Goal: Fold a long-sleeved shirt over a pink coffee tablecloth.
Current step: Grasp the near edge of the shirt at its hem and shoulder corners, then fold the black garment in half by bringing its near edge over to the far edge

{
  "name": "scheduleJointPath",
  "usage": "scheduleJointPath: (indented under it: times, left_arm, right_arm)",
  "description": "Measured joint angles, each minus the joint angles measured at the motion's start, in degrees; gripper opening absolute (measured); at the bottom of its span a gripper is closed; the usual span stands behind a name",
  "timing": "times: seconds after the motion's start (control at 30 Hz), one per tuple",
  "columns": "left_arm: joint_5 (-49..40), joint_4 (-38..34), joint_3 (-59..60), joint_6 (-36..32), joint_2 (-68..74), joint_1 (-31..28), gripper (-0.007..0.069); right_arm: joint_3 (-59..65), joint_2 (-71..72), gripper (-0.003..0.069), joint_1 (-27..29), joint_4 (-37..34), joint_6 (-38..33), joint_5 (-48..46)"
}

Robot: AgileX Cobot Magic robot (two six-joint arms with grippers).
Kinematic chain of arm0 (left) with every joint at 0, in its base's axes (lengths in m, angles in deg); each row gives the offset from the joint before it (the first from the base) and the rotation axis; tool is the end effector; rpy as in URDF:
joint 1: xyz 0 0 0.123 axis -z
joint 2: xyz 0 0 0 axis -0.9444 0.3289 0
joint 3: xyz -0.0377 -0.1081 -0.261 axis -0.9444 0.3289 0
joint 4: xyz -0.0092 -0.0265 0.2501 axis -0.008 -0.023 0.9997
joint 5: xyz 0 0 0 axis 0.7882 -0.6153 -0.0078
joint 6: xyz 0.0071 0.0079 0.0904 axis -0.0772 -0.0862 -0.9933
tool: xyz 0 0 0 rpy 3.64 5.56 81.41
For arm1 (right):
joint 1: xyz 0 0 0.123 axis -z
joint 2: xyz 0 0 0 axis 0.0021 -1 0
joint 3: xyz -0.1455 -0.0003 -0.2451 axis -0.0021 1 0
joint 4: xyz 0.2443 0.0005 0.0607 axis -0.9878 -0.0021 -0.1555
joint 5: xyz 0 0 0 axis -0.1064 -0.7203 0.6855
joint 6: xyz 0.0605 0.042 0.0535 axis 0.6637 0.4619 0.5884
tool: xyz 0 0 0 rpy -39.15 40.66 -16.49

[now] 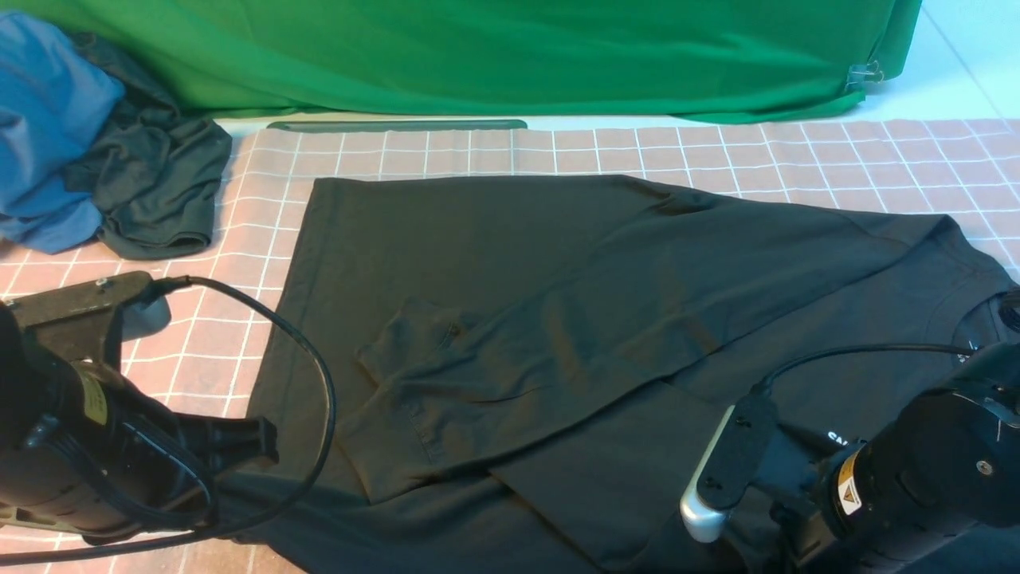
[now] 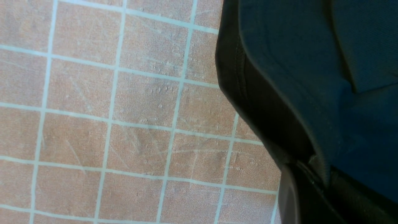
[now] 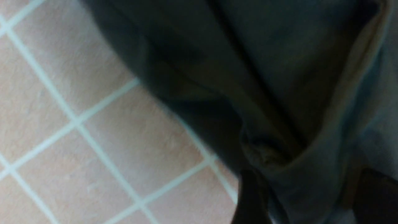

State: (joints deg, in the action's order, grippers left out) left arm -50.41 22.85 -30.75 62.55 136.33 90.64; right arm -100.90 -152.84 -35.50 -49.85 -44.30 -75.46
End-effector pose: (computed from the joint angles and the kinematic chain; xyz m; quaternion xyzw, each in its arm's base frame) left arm 0.1696 -0.0553 0.2640 -0.1026 0.9825 -0.0387 0.1503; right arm 0.1894 0.1421 0.1641 -0.4488 0.8857 0.0461 0.1096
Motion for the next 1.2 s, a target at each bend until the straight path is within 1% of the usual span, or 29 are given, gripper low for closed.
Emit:
scheduleJointPath:
  times: [0.03, 0.07, 0.1, 0.13, 0.17, 0.2, 0.23, 0.33, 0.53, 0.67, 0.7, 0.73, 0.77, 0.8, 0.9, 0.93, 0.97, 1.0, 1.03, 1.1, 1.17, 1.2]
  left_arm:
    - [0.0, 0.0, 0.0, -0.06, 0.0, 0.0, 0.0031]
    - [0.0, 0.0, 0.0, -0.06, 0.0, 0.0, 0.0031]
    - [0.0, 0.0, 0.0, -0.06, 0.0, 0.0, 0.0031]
    - [0.0, 0.0, 0.0, -0.06, 0.0, 0.0, 0.0031]
    - [0.0, 0.0, 0.0, -0.12, 0.0, 0.0, 0.0031]
    - [0.0, 0.0, 0.0, -0.12, 0.0, 0.0, 0.0031]
    - [0.0, 0.0, 0.0, -0.12, 0.0, 0.0, 0.0031]
    - [0.0, 0.0, -0.02, -0.12, 0.0, 0.0, 0.0031]
    - [-2.41, -0.43, -5.26, -0.06, 0.0, 0.0, 0.0031]
    - [-3.26, -0.48, -9.41, -0.02, 0.38, -1.15, 0.0031]
    - [-3.14, -0.48, -9.53, -0.02, 0.52, -1.27, 0.0031]
    - [-3.01, -0.81, -10.42, -0.02, 1.44, -2.76, 0.0031]
    - [-2.89, -1.07, -10.81, -0.02, 2.08, -3.57, 0.0031]
    - [-2.89, -1.21, -10.9, -0.02, 2.43, -4.01, 0.0031]
    - [-2.16, -2.5, -13.1, -0.08, 6.02, -7.54, 0.0031]
    - [-1.77, -2.68, -13.45, -0.08, 6.77, -7.98, 0.0031]
    - [-0.6, -4.07, -15.44, -0.52, 9.36, -10.03, 0.0031]
    - [0.05, -4.83, -16.77, -0.88, 10.95, -10.93, 0.0031]
    - [0.17, -4.83, -17.06, -0.88, 11.28, -10.93, 0.0031]
    - [1.08, -6.92, -20.44, -2.02, 15.09, -12.79, 0.0031]
    - [1.61, -8.18, -24.3, -2.89, 19.39, -13.82, 0.0031]
    - [1.7, -8.32, -25.06, -2.88, 19.8, -13.99, 0.0031]
  right_arm:
    - [0.0, -0.06, 0.0389, 0.0, 0.0, 0.0, 0.17]
    - [0.0, -0.17, 0.0323, 0.0, 0.0, 0.0, 0.21]
    - [0.0, -0.17, 0.0242, 0.0, 0.0, 0.0, 0.21]
    - [0.0, -0.17, 0.0225, 0.0, 0.0, 0.0, 0.21]
    - [0.0, -0.17, 0.0104, 0.0, 0.0, 0.0, 0.21]
    - [0.0, -0.17, 0.0095, 0.0, 0.0, 0.0, 0.21]
    - [0.0, -0.17, 0.0063, 0.0, 0.0, 0.05, 0.0]
    - [0.0, -0.17, 0.0058, 0.0, 0.0, 0.05, -0.86]
    - [-0.12, 2.44, 0.0058, 0.0, 0.0, -0.08, -6.7]
    - [-3.52, 5.33, 0.0051, 0.37, 0.93, -0.84, -12.85]
    - [-3.8, 5.41, 0.0051, 0.44, 0.93, -1.04, -12.85]
    - [-6.4, 5.51, 0.0051, 1.35, 1.06, -2.77, -16.09]
    - [-7.58, 5.51, 0.0051, 2.0, 1.06, -3.15, -17.0]
    - [-8.17, 5.46, 0.0051, 2.4, 1.06, -3.29, -17.21]
    - [-12.73, 5.13, 0.0051, 6.83, 0.71, -5.48, -18.64]
    - [-13.6, 4.9, 0.0051, 7.47, 0.51, -5.93, -18.75]
    - [-16.08, 3.79, 0.005, 10.46, -1.07, -8.03, -19.33]
    - [-17.67, 2.65, 0.005, 12.03, -2.3, -9.57, -19.89]
    - [-18.35, 2.09, 0.005, 12.32, -2.56, -10.19, -20.02]
    - [-22.33, -1.74, 0.005, 15.42, -4.88, -12.3, -21.17]
    - [-27.04, -6.55, 0.005, 17.38, -5.56, -13.15, -22.1]
    - [-27.04, -6.56, 0.005, 17.58, -5.62, -13.15, -22.16]
